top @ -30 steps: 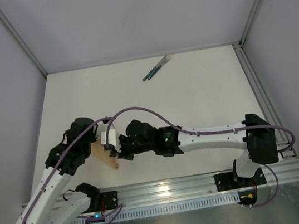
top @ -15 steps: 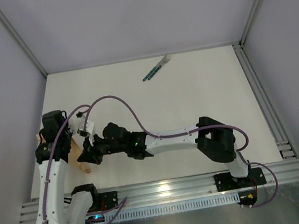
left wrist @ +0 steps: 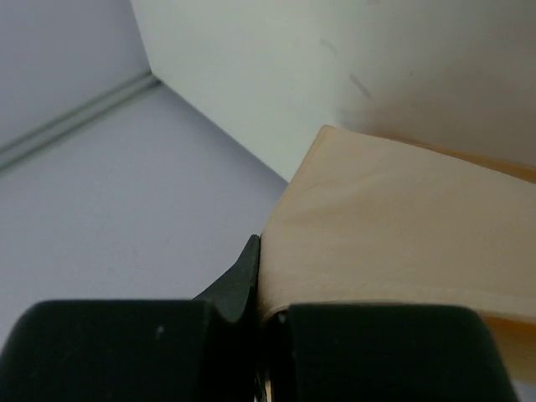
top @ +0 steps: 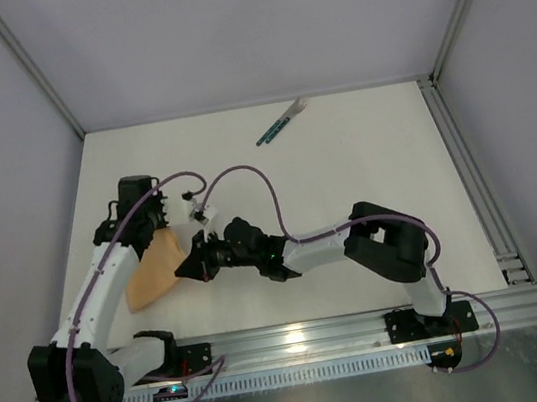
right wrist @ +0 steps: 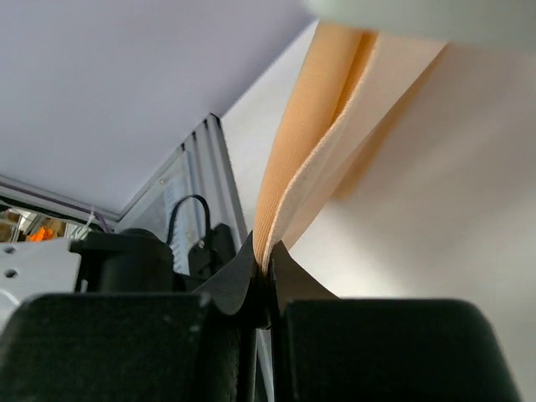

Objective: Fold the napkin into a case and place the utensils inside
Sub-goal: Turn over the lower triangle-folded napkin at the center of the board, then move the lower triangle-folded napkin to the center of the board, then pick up the lower triangle-folded napkin from the center of the board.

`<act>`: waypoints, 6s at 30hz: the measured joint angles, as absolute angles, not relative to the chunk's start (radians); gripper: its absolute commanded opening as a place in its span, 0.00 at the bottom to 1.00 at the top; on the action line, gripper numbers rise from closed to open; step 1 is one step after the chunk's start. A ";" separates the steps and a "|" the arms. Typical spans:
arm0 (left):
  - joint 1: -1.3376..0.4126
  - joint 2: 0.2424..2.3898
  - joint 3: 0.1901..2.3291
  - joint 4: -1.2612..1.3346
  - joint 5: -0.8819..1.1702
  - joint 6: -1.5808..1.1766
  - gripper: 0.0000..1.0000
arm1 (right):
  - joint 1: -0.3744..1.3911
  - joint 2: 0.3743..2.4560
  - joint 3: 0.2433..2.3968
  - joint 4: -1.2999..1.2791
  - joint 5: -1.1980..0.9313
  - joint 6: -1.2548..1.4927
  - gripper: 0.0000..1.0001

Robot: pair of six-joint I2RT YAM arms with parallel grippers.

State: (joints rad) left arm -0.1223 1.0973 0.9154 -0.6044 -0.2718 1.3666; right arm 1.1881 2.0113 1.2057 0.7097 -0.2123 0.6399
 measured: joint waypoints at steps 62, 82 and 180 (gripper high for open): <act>-0.336 1.435 1.111 -0.544 -0.337 0.559 0.55 | 0.977 1.284 0.490 0.091 0.151 0.759 0.79; -0.130 1.595 1.018 -0.505 -0.072 0.358 0.45 | 0.679 1.854 1.024 0.078 -0.041 0.511 0.55; -0.922 1.021 0.505 -0.596 -0.128 0.632 0.00 | 1.327 1.081 0.339 0.090 -0.034 -0.614 0.59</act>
